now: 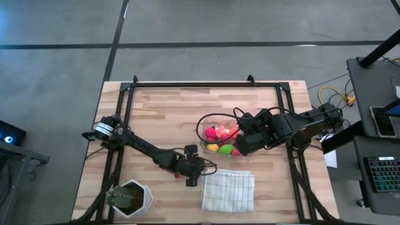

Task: Pick and placing Produce into tupperware
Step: Put the red cherry into the transparent bin

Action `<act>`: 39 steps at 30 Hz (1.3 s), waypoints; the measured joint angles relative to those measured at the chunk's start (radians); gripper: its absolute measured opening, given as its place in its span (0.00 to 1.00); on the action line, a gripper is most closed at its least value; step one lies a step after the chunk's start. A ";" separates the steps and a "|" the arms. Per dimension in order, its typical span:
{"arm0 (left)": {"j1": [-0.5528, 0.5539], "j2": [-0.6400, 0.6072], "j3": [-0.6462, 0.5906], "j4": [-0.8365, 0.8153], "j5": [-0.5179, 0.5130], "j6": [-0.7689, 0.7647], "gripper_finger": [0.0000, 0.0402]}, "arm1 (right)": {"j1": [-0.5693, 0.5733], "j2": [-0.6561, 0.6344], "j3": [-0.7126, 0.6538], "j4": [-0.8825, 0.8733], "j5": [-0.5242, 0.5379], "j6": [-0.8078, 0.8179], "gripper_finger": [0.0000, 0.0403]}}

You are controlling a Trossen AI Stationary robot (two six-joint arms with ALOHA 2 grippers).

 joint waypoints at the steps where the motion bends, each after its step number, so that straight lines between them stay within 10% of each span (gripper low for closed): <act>1: 0.000 0.000 0.000 0.000 0.000 0.000 0.40 | 0.000 0.000 0.000 0.000 0.000 -0.003 0.82; 39: 0.013 0.030 -0.004 0.046 0.024 0.008 0.40 | 0.000 0.000 -0.003 -0.003 0.007 -0.023 0.82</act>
